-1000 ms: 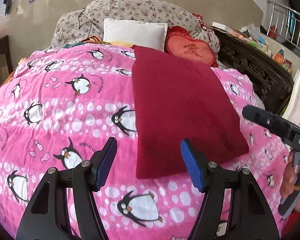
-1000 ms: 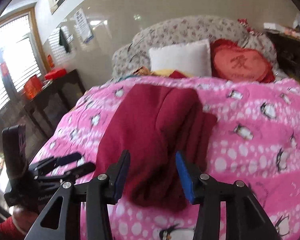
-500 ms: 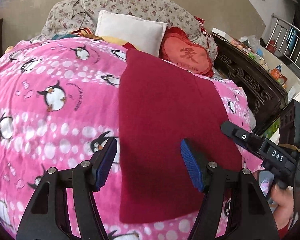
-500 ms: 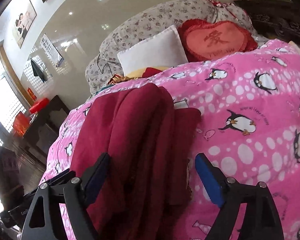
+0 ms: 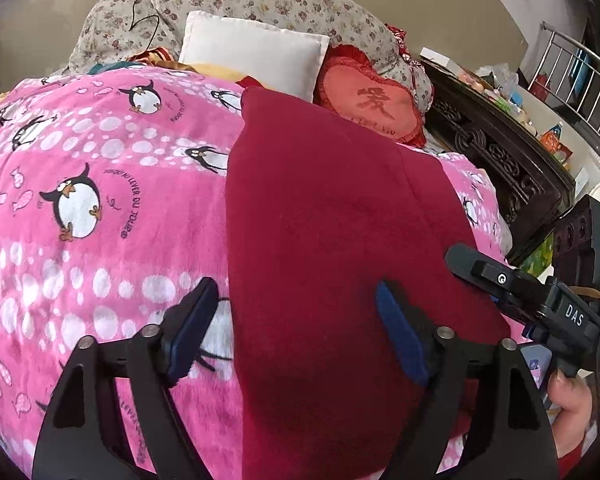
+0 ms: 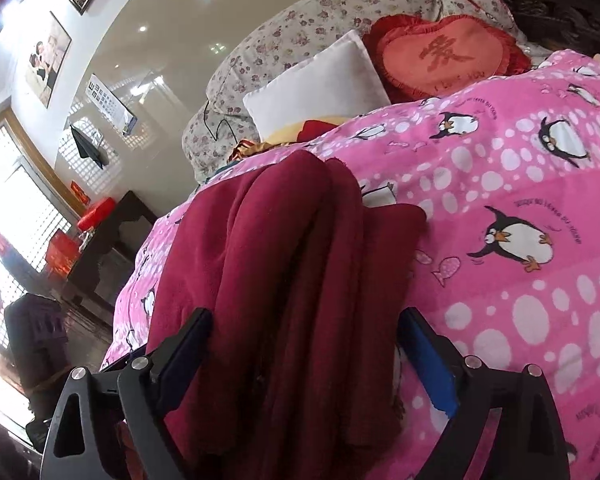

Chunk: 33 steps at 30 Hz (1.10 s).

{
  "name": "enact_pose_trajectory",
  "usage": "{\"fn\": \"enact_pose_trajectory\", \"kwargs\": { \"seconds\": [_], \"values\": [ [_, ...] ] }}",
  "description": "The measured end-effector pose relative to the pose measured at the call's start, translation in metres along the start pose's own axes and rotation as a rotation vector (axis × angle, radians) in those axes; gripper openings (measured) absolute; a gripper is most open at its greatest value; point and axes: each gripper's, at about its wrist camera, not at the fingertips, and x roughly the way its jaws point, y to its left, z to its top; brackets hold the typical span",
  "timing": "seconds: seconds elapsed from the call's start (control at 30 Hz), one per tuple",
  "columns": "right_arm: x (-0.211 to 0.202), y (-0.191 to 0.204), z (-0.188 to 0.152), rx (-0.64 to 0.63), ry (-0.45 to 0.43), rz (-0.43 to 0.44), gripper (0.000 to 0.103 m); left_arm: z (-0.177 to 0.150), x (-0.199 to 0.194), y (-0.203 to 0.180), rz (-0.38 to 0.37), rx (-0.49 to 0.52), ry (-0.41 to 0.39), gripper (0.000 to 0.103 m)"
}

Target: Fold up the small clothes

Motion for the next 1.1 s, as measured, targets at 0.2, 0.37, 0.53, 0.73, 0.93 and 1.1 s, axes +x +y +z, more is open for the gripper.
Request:
{"fn": "enact_pose_trajectory", "kwargs": {
  "seconds": [0.2,0.37,0.53,0.73,0.93,1.1],
  "values": [
    [0.012,0.001,0.003,-0.025,0.012,0.004,0.096,0.001,0.012,0.004,-0.035,-0.032,0.003,0.09],
    [0.009,0.008,0.001,-0.067,-0.005,0.023,0.073,0.002,0.012,0.003,-0.085,-0.014,0.0,0.073],
    [-0.009,0.027,-0.003,-0.12,-0.029,0.023,0.057,0.002,-0.011,0.002,-0.076,0.003,-0.002,0.053],
    [-0.042,0.075,-0.019,-0.188,-0.013,0.089,0.057,-0.01,-0.077,0.011,-0.034,0.033,-0.014,0.051],
    [-0.05,0.133,-0.052,-0.192,0.062,0.322,0.03,-0.03,-0.151,0.013,-0.001,0.09,-0.07,0.05],
    [-0.044,0.159,-0.063,-0.29,0.013,0.179,0.03,-0.042,-0.172,0.036,0.02,0.058,-0.096,0.049]
  ]
}}
